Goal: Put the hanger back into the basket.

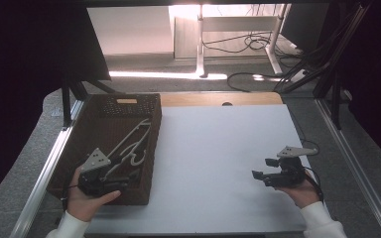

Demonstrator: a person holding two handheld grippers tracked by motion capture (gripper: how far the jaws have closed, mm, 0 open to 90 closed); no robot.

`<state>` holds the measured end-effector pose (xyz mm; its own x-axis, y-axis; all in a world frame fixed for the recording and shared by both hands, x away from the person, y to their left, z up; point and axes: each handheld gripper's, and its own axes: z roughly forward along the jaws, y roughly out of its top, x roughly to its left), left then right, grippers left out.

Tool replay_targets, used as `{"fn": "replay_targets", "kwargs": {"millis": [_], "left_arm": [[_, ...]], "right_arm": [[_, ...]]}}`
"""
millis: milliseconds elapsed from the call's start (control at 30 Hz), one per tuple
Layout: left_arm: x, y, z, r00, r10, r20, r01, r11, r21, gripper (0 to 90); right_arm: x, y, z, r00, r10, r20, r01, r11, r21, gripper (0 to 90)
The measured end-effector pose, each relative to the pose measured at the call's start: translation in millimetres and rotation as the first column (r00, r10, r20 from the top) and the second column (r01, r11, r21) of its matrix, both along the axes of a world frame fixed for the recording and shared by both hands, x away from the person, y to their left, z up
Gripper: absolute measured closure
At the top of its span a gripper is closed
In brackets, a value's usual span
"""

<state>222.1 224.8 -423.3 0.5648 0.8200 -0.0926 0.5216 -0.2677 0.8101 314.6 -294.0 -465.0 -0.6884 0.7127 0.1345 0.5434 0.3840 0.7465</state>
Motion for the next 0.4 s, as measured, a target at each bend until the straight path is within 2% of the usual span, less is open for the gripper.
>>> {"fn": "replay_targets", "kwargs": {"millis": [133,400], "left_arm": [[1.1,2.3,-1.2,1.0,-0.003,0.0,0.003,1.0,-0.004,24.3],[1.8,2.8,-1.9,1.0,-0.006,-0.005,0.006,0.9999,-0.016,23.2]], "right_arm": [[-1.4,1.7,2.3,1.0,0.01,-0.002,-0.01,0.9999,0.006,21.2],[-8.7,8.5,7.3,0.9981,0.037,0.05,-0.037,0.9993,-0.007,19.2]]}}
